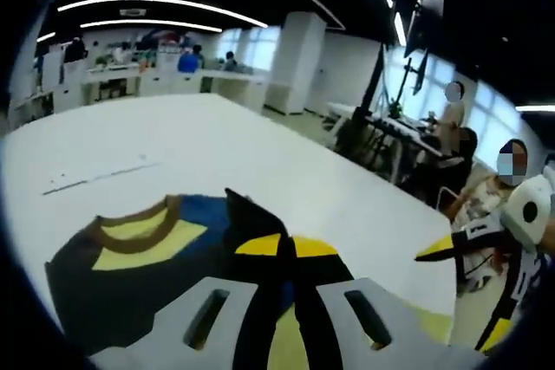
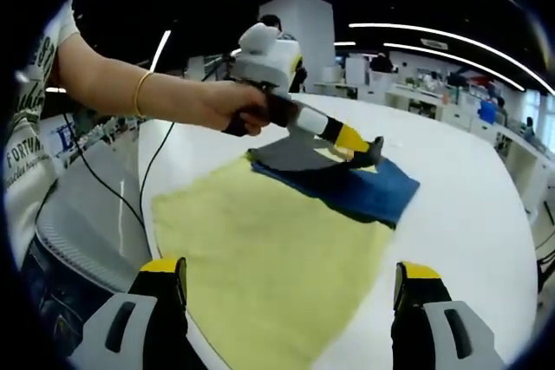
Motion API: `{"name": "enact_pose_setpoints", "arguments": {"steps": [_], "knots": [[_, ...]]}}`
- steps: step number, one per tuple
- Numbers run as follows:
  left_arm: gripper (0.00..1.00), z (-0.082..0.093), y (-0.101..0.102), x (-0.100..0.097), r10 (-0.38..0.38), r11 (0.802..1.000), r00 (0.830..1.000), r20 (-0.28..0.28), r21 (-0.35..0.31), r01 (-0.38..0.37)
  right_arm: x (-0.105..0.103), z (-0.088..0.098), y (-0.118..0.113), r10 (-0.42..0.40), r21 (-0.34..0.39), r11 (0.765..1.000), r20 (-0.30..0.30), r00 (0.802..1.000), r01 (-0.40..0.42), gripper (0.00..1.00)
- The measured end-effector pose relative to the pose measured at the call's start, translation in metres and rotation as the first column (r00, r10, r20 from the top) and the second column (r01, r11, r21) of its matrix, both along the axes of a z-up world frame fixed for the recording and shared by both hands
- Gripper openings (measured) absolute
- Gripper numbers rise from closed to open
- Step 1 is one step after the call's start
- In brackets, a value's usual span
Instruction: Fold the garment on the visible template until the final outline fits inside the template.
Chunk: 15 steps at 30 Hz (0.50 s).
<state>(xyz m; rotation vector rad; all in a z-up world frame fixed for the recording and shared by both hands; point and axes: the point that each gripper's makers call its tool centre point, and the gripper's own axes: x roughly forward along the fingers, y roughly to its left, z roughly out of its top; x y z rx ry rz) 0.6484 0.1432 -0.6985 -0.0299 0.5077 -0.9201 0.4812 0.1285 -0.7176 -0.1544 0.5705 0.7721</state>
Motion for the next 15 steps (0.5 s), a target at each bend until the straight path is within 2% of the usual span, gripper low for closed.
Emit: {"name": "enact_pose_setpoints", "arguments": {"steps": [5, 10, 13, 15], "knots": [[0.00, -0.011, -0.010, -0.006, -0.036, 0.999, 0.999, -0.012, 0.028, 0.036, 0.000, 0.000, -0.002, -0.005, 0.001, 1.000, 0.000, 1.000, 0.005, 0.99], [0.00, -0.016, -0.021, -0.019, -0.104, 0.994, 0.994, -0.021, 0.029, 0.104, 0.000, 0.000, -0.004, -0.014, 0.006, 1.000, 0.003, 1.000, 0.014, 0.99], [0.12, -0.014, -0.024, -0.022, -0.127, 0.991, 0.992, 0.014, 0.042, 0.126, 0.000, 0.000, -0.005, -0.016, 0.008, 1.000, 0.004, 1.000, 0.016, 0.99], [0.15, -0.013, -0.024, -0.025, -0.141, 0.989, 0.990, 0.022, 0.045, 0.140, 0.000, 0.001, -0.004, -0.015, 0.008, 1.000, 0.005, 1.000, 0.015, 0.99]]}}
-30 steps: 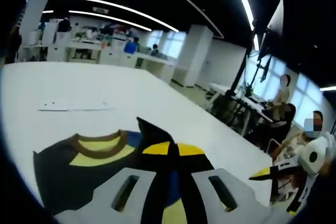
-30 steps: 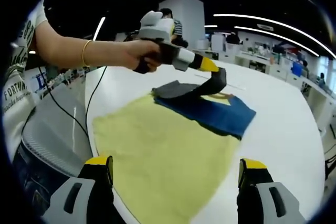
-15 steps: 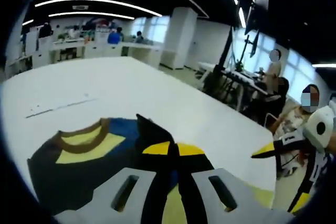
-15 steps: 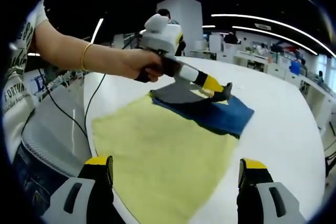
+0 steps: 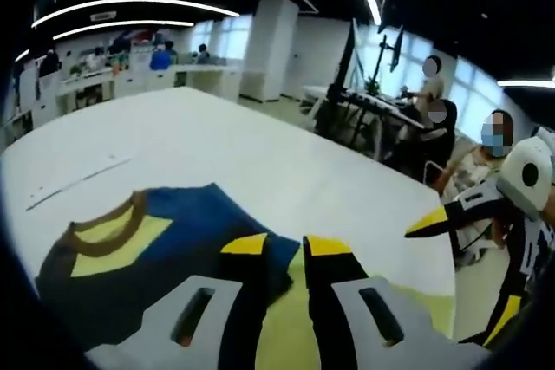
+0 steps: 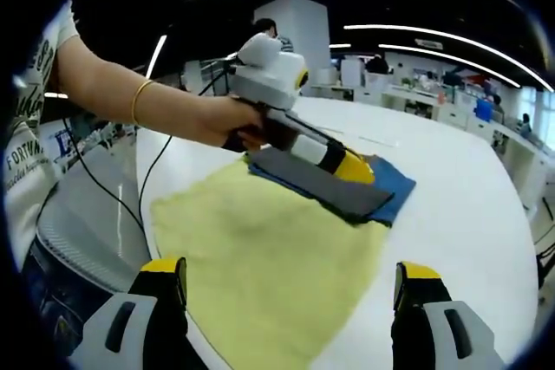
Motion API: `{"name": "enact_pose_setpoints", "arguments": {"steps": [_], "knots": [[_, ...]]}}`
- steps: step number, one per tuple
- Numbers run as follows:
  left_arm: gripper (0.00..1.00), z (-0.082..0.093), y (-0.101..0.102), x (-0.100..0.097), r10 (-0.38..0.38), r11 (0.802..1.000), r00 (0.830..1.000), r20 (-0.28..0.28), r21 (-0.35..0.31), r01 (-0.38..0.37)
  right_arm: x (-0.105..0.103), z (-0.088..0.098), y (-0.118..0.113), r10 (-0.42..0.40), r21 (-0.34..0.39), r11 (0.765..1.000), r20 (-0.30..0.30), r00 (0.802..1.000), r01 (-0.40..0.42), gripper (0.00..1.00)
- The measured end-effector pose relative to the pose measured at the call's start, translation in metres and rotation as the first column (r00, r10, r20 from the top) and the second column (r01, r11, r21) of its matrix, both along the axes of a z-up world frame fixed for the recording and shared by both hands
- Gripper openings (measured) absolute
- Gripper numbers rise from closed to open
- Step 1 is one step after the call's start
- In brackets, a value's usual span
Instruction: Fold the garment on the visible template until the final outline fits inside the template.
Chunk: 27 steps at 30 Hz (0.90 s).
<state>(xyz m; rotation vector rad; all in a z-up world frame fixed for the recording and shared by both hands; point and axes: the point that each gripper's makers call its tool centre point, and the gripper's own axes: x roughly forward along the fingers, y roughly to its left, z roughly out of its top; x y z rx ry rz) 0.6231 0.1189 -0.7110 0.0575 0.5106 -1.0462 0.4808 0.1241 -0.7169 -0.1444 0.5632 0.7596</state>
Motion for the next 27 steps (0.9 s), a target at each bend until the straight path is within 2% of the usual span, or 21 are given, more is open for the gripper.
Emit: {"name": "enact_pose_setpoints", "arguments": {"steps": [2, 11, 14, 19, 23, 27], "knots": [[0.18, 0.003, 0.000, -0.001, -0.006, 1.000, 1.000, 0.006, -0.010, 0.006, 0.000, 0.000, 0.000, 0.000, 0.000, 1.000, 0.002, 1.000, 0.000, 0.99], [0.53, 0.015, 0.014, 0.009, 0.031, 0.999, 0.997, 0.070, -0.027, -0.029, 0.001, 0.005, 0.003, 0.010, 0.011, 1.000, 0.009, 1.000, -0.011, 0.99], [0.63, 0.016, 0.020, 0.009, 0.039, 0.999, 0.997, 0.069, -0.027, -0.038, 0.000, 0.007, 0.006, 0.019, 0.018, 1.000, 0.005, 1.000, -0.019, 0.99], [0.76, 0.017, 0.037, 0.013, 0.068, 0.997, 0.995, 0.076, -0.030, -0.066, -0.001, 0.009, 0.011, 0.036, 0.019, 0.999, 0.006, 0.999, -0.036, 0.99], [0.91, 0.017, 0.051, 0.016, 0.105, 0.994, 0.991, 0.078, -0.035, -0.103, 0.000, 0.010, 0.014, 0.044, 0.015, 0.999, 0.010, 0.999, -0.044, 0.99], [0.96, 0.015, 0.070, 0.020, 0.141, 0.990, 0.987, 0.075, -0.027, -0.139, 0.000, 0.010, 0.016, 0.051, 0.017, 0.999, 0.011, 0.999, -0.051, 0.99]]}}
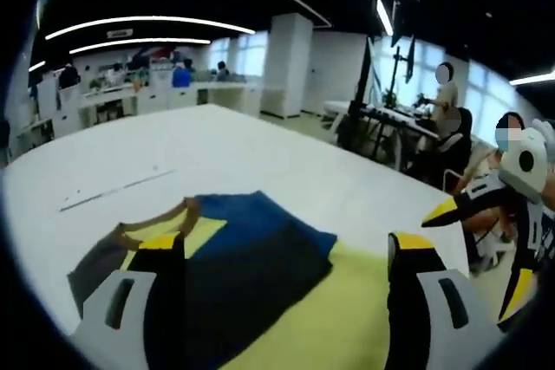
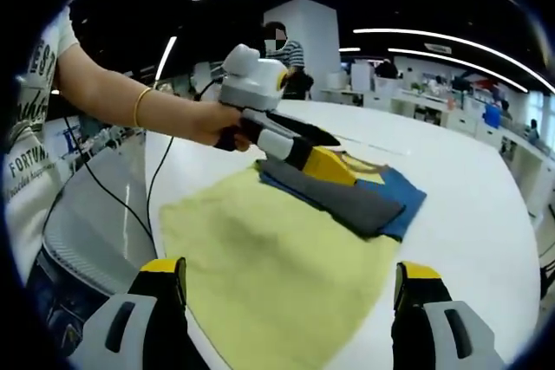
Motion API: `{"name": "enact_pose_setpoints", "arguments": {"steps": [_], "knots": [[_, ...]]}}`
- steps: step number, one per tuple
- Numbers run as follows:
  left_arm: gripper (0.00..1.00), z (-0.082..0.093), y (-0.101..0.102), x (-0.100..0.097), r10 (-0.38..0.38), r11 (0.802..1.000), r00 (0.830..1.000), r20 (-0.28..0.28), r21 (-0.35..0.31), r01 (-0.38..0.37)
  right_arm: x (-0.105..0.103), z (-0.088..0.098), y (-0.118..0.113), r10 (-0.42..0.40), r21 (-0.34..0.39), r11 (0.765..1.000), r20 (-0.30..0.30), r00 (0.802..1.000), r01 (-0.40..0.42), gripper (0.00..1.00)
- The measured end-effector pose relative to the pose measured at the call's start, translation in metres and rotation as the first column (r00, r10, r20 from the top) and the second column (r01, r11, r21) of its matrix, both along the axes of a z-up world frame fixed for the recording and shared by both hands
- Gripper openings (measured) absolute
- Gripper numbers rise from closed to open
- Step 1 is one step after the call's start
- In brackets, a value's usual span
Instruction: Fold the garment on the visible template until the final outline fits inside the template.
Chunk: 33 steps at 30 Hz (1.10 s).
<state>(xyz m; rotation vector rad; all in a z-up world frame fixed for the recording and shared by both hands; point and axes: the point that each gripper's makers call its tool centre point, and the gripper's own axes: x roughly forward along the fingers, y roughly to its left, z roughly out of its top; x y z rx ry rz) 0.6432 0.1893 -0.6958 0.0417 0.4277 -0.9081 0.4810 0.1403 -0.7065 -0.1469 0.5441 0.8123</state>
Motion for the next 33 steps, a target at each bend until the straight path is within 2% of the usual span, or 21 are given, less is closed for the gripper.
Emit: {"name": "enact_pose_setpoints", "arguments": {"steps": [2, 10, 16, 20, 25, 29, 33], "knots": [[0.99, 0.001, 0.009, 0.001, 0.022, 1.000, 1.000, -0.001, -0.006, -0.022, -0.001, 0.000, 0.001, 0.004, 0.005, 1.000, -0.003, 1.000, -0.004, 0.99], [0.99, 0.001, 0.045, 0.002, 0.066, 0.998, 0.998, 0.011, -0.002, -0.066, -0.003, 0.001, 0.006, 0.025, 0.001, 1.000, -0.007, 1.000, -0.025, 0.99], [0.98, -0.008, 0.080, 0.001, 0.094, 0.995, 0.995, 0.013, 0.038, -0.095, -0.003, 0.002, 0.007, 0.032, -0.006, 0.999, -0.004, 0.999, -0.032, 0.99], [0.93, -0.013, 0.103, 0.001, 0.133, 0.990, 0.991, 0.007, 0.036, -0.133, -0.003, 0.001, 0.008, 0.035, -0.009, 0.999, -0.008, 0.999, -0.035, 0.99], [0.86, -0.023, 0.135, 0.000, 0.173, 0.983, 0.985, -0.003, 0.065, -0.172, -0.003, -0.001, 0.010, 0.042, -0.012, 0.999, -0.012, 0.999, -0.042, 0.99], [0.75, -0.027, 0.155, 0.003, 0.219, 0.974, 0.976, -0.018, 0.059, -0.217, -0.001, -0.002, 0.011, 0.048, -0.015, 0.999, -0.014, 0.999, -0.048, 0.99], [0.64, -0.034, 0.176, 0.006, 0.254, 0.963, 0.967, -0.012, 0.096, -0.251, -0.001, -0.003, 0.012, 0.049, -0.013, 0.999, -0.015, 0.999, -0.049, 0.99]]}}
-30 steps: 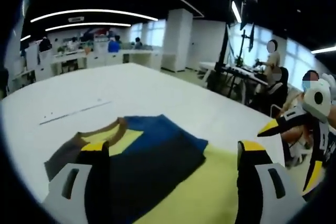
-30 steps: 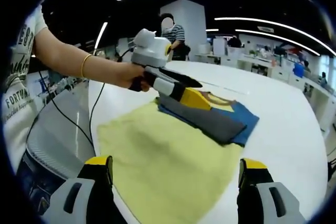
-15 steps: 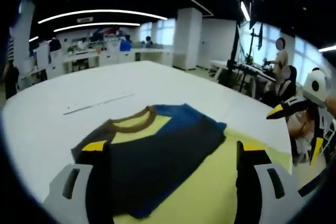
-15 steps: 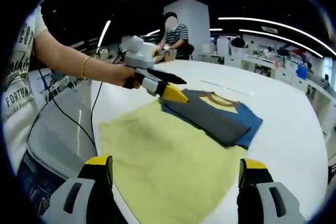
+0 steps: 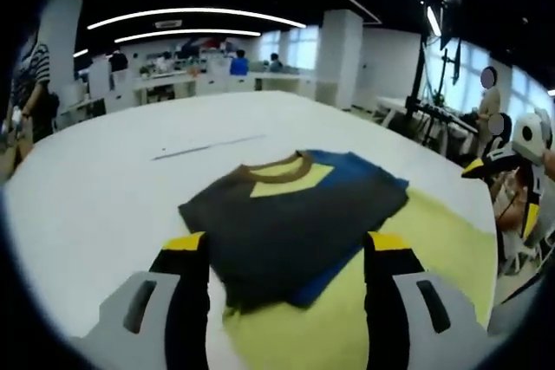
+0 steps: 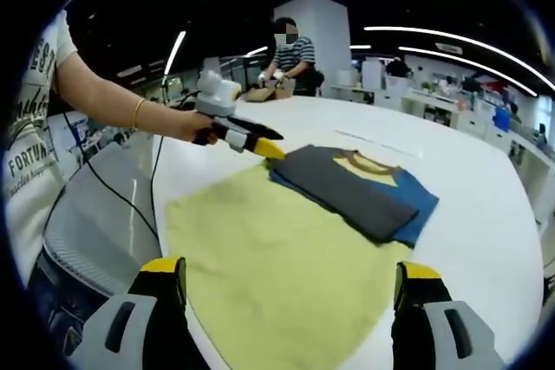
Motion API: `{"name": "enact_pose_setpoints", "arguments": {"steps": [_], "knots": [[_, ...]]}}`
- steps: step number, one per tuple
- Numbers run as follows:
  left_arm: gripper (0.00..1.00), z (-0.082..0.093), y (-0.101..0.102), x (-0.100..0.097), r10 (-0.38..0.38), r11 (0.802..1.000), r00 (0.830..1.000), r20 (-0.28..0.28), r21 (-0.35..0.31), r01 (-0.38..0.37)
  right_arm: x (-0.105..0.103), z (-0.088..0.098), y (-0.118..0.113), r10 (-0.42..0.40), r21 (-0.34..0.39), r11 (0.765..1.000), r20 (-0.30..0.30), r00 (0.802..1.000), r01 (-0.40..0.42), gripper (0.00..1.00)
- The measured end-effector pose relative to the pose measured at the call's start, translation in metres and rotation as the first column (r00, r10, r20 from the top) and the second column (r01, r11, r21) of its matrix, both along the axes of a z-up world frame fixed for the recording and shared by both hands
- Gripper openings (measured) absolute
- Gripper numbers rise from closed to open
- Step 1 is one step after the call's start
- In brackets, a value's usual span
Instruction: Fold the garment on the visible template until the final outline fits inside the template.
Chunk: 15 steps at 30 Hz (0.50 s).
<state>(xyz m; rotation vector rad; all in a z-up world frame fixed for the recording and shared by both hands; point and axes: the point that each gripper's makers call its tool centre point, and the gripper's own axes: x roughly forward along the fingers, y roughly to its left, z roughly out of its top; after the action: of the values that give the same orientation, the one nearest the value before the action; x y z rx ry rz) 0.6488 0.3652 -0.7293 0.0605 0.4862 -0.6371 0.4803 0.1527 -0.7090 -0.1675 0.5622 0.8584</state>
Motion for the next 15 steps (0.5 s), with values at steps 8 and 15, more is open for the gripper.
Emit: {"name": "enact_pose_setpoints", "arguments": {"steps": [8, 15], "knots": [[0.41, -0.017, 0.021, -0.006, 0.012, 0.999, 0.999, -0.037, 0.045, -0.010, 0.001, -0.004, -0.002, -0.005, -0.006, 1.000, -0.010, 1.000, 0.005, 0.99], [0.24, -0.026, 0.035, -0.008, 0.040, 0.996, 0.997, -0.063, 0.087, -0.034, 0.002, -0.006, -0.003, -0.010, -0.008, 1.000, -0.014, 1.000, 0.010, 0.99]]}}
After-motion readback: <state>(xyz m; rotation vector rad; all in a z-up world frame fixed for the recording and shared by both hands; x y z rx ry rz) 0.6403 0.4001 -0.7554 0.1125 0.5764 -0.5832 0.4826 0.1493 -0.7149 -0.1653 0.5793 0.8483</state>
